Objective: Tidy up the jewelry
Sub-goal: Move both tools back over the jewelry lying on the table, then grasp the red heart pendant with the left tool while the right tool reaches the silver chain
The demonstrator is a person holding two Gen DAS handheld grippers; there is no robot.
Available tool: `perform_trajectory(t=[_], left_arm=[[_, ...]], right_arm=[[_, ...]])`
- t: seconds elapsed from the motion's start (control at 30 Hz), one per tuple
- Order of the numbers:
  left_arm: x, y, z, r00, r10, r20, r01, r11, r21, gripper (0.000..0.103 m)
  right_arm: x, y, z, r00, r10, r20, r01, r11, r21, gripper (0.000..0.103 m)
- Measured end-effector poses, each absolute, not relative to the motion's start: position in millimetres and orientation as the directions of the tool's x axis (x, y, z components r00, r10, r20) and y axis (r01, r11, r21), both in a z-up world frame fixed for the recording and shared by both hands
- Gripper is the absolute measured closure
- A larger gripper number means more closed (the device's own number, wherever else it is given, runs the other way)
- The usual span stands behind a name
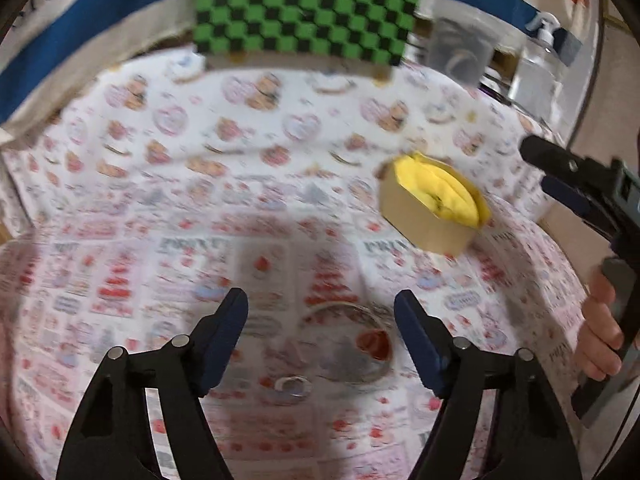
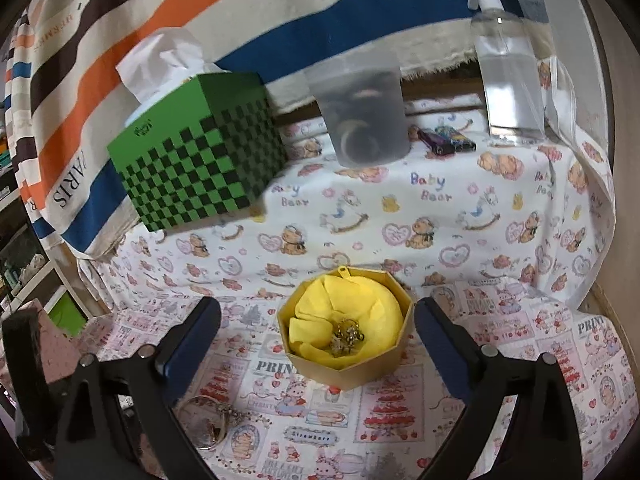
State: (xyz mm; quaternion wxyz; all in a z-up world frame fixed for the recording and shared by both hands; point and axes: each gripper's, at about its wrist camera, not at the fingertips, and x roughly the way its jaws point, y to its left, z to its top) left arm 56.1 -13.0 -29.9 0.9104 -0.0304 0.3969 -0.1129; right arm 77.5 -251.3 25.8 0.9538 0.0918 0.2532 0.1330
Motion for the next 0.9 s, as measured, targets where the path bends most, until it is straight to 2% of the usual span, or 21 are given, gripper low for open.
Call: perform_trajectory(t=[0.2,0.37,0.6,0.77,0.9], left_arm=[[53.8,-36.4,-42.4,0.618,-0.237,-0.750,0.243,0.964,-0.104,0.048],[53.1,-41.3,-44.3,0.621,-0.249,-0.743,0.271,0.958,-0.094,0.055],[62.1,-34.6,-49.5,0.556,-0.343,-0.758,0.278,0.935,-0.219,0.066],[66.4,-30.8,-53.5,0.521,-0.369,-0.769,0.263,0.927,-0.267,0.068],[66.2,-31.6,-55.5,0.513,-0.366,-0.776,0.257,0.928,-0.268,0.076]], right_arm=[[74.9,-247.3,27.1,0.834,0.290,-0.470,-0.206,0.953,0.223,0.006],[75.1,-242.1,26.4,0.809,0.319,-0.493,-0.233,0.945,0.229,0.006],[80.8,-228.4,15.7,0.678,0.459,-0.574,-0.331,0.888,0.319,0.006],[78.5,-221.1,12.8,0.671,0.446,-0.592,-0.337,0.895,0.292,0.006],[77.9,-219.5,12.4,0.676,0.436,-0.594,-0.340,0.900,0.274,0.006]])
